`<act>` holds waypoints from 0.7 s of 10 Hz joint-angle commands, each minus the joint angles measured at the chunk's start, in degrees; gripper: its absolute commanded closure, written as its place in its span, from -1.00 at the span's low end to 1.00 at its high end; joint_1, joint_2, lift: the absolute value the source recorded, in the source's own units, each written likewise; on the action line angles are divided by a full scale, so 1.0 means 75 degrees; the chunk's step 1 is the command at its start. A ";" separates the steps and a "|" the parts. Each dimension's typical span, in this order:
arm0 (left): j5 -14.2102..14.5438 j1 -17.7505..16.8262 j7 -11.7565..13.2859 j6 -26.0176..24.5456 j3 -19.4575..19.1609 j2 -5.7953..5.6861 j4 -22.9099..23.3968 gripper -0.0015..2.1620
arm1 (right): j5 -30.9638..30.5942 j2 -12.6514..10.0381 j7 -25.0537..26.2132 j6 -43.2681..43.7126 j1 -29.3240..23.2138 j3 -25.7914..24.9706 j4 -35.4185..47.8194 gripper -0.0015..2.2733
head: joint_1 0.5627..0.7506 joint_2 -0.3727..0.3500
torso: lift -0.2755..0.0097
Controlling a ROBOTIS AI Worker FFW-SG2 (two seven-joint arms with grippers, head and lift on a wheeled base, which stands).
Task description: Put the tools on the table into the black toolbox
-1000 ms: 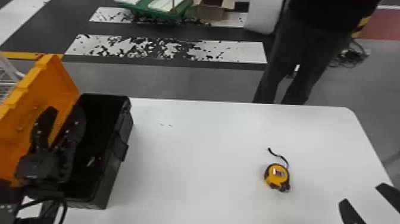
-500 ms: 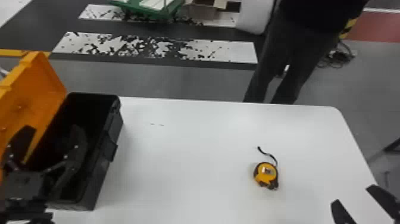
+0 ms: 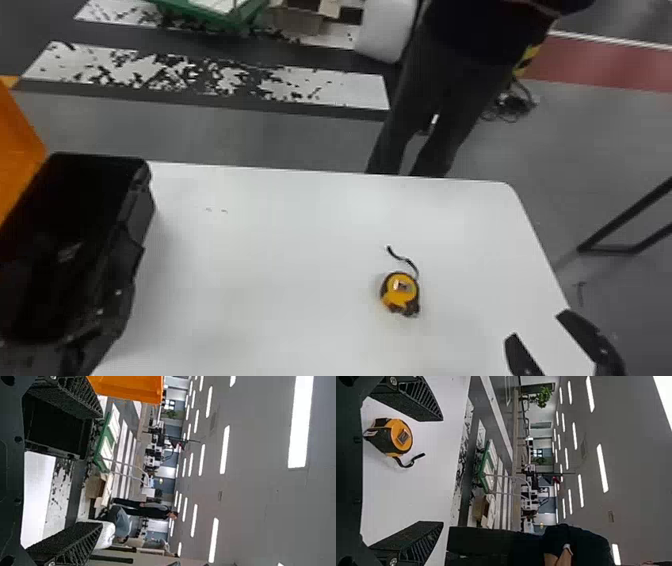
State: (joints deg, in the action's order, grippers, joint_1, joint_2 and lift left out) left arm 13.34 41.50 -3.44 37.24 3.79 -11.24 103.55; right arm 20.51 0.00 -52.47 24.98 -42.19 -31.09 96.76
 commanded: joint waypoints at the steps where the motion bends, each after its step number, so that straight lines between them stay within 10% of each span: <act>1: -0.0255 0.0092 -0.0127 0.0430 0.0409 -0.0048 -0.0283 -0.97 | 0.0031 -0.0007 0.0000 0.0003 0.0013 -0.0003 -0.0069 -0.93 | 0.41 -0.53 | 0.66; 7: -0.0958 0.0150 -0.0889 0.1907 0.1580 -0.0235 -0.1267 -0.97 | -0.0074 -0.0007 0.0012 -0.0302 0.0083 -0.0074 -0.0140 -0.93 | 0.41 -0.94 | 0.66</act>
State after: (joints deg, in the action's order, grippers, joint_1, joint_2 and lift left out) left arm 6.27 42.63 -10.13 51.36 15.24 -12.95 94.31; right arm 20.28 0.00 -52.42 23.53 -41.79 -31.60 95.75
